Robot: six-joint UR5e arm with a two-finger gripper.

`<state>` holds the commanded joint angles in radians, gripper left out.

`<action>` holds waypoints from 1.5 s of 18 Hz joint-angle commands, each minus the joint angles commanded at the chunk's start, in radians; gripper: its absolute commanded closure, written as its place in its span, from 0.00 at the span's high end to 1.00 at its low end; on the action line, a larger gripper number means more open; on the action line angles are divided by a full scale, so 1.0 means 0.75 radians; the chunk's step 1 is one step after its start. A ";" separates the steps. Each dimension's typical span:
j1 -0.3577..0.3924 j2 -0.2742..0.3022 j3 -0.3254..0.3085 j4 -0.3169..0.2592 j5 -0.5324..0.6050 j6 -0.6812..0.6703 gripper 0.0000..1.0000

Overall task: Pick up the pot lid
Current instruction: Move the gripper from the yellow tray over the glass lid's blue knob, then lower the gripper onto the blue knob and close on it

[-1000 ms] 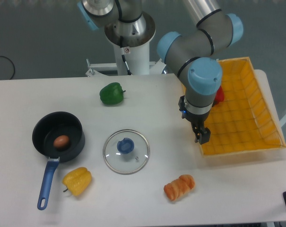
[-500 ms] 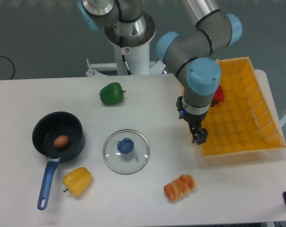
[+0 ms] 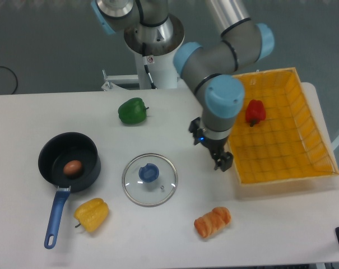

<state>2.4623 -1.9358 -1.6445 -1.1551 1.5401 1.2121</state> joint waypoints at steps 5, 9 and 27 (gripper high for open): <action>-0.133 -0.031 -0.014 0.031 0.020 -0.043 1.00; -0.207 -0.057 -0.012 0.037 0.088 -0.041 1.00; -0.299 -0.141 -0.025 0.082 0.176 -0.056 1.00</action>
<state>2.2381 -2.0417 -1.6628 -1.0937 1.6720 1.1704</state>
